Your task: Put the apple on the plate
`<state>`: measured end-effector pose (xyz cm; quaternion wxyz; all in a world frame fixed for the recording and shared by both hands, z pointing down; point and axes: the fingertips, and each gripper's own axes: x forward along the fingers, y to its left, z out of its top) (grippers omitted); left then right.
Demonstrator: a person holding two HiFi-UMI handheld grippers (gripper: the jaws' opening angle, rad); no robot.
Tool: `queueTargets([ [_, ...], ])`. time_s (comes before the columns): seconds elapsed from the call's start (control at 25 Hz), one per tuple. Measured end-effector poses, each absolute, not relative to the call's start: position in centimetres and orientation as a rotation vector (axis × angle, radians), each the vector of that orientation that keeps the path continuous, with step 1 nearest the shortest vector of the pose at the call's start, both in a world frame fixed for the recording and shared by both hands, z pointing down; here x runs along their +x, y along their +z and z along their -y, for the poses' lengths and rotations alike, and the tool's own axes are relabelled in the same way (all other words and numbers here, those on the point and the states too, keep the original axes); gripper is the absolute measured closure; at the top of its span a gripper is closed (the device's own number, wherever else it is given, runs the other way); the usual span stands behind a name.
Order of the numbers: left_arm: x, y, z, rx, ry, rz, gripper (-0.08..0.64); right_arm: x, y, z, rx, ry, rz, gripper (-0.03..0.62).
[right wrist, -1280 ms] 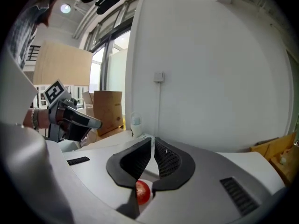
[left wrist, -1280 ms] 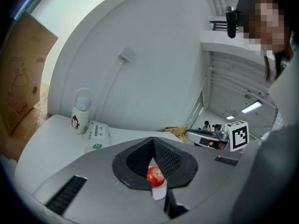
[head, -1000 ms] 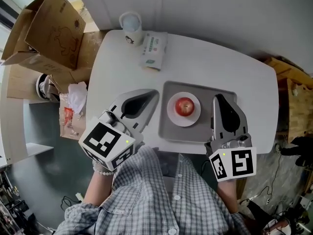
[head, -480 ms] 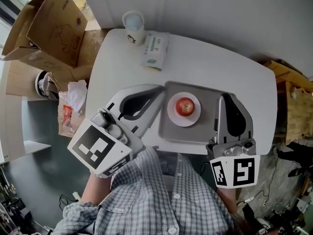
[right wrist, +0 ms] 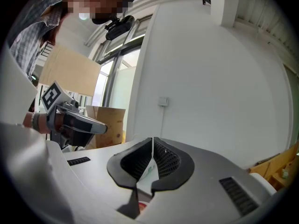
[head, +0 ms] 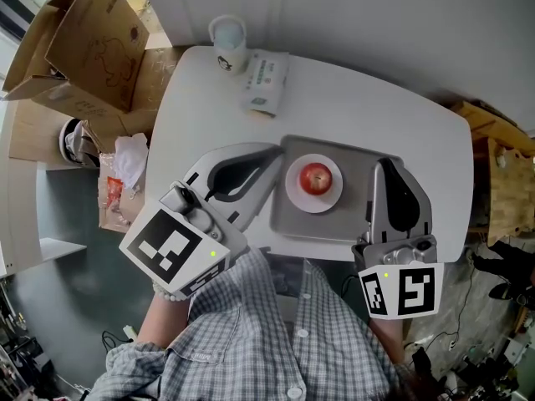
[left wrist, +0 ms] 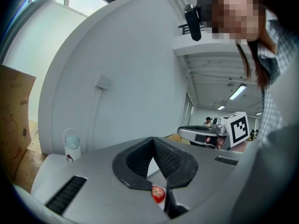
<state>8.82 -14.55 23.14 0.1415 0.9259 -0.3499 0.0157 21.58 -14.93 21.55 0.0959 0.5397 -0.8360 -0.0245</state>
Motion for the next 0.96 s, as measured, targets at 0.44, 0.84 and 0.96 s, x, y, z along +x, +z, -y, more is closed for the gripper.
queueTargets([
  [0.44,9.4,23.7,14.2,2.674,0.075,0.979,0.552,21.8,22.3,14.8,1.596,-0.036,2.469,0.563],
  [0.84,9.7,24.1,14.4,2.674,0.104,0.974,0.552,22.1,23.0,15.1,1.58,-0.012,2.458,0.563],
  [0.96,9.8,24.3,14.7,2.663,0.116,0.979,0.552,22.2,23.1,15.2,1.574,-0.003,2.457,0.563],
])
